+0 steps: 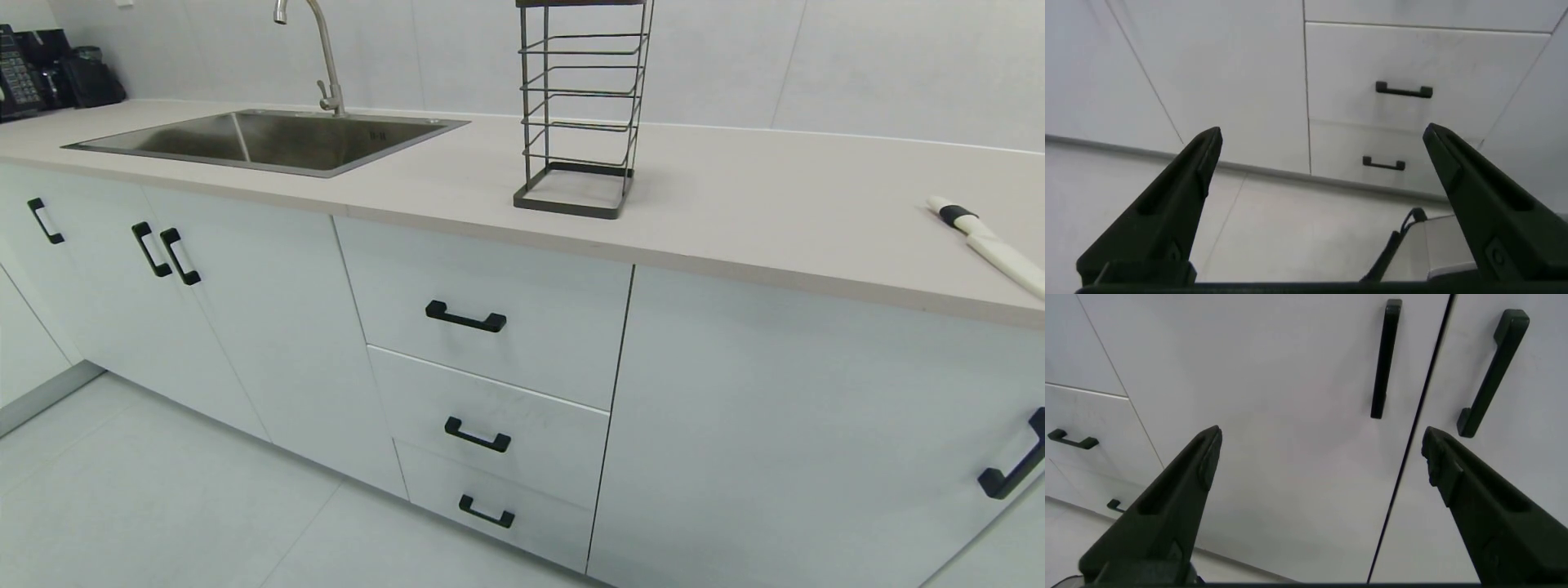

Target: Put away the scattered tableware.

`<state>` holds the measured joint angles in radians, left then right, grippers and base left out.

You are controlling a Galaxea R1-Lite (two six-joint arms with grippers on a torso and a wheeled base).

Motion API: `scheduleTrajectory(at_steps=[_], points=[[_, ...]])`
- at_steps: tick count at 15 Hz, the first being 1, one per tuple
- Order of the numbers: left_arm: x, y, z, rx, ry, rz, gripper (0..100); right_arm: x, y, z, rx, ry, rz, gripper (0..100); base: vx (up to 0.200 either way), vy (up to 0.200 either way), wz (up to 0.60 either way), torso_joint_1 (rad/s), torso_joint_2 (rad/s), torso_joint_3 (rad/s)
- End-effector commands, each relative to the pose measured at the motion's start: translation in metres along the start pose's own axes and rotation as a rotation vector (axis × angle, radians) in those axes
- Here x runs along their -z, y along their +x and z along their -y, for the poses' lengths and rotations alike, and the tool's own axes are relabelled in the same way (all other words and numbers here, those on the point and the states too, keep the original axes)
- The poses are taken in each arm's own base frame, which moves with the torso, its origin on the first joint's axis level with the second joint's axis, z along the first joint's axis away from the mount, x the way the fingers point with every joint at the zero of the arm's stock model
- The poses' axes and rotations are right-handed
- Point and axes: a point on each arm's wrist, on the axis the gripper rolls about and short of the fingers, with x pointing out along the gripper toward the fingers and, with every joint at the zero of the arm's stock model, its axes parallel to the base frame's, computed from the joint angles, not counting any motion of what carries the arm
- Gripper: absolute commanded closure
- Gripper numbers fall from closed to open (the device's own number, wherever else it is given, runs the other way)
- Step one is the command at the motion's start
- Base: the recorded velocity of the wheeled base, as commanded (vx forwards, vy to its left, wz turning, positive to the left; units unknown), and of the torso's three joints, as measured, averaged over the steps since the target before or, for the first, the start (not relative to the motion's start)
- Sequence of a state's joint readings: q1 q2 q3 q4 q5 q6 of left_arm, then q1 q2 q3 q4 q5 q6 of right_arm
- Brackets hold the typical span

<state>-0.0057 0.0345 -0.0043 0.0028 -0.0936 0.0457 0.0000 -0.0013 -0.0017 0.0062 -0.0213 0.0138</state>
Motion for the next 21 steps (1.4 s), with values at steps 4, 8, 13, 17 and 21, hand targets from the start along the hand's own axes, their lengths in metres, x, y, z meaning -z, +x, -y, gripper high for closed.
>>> scheduleTrajectory(at_steps=[4,8,13,17,21], points=[[0.0017,-0.0024,-0.0011,-0.074,-0.049,0.03,0,0.0,0.0001,0.0,0.002,0.0,-0.001,0,0.0,0.0,0.0,0.0,0.0,0.0],[0.0015,-0.0024,-0.0008,-0.059,-0.041,0.031,0,-0.0004,0.0,0.0,0.002,0.0,0.0,0,0.0,0.0,-0.6,0.002,0.0,0.001],[0.0015,-0.0024,-0.0008,-0.057,-0.037,0.031,0,0.0,0.0001,0.0,0.002,-0.003,-0.001,0,0.0,0.0,-0.24,0.001,0.0,0.001],[0.0017,-0.0024,-0.0008,-0.057,-0.044,0.03,0,0.0,0.0001,0.0,0.002,-0.003,-0.001,0,0.05,-0.1,0.0,-0.001,0.0,0.001],[0.0015,-0.0024,-0.0008,-0.059,-0.044,0.032,0,0.0,0.0001,0.0,0.002,-0.002,-0.001,0,0.1,-0.1,0.0,0.001,0.0,0.001]])
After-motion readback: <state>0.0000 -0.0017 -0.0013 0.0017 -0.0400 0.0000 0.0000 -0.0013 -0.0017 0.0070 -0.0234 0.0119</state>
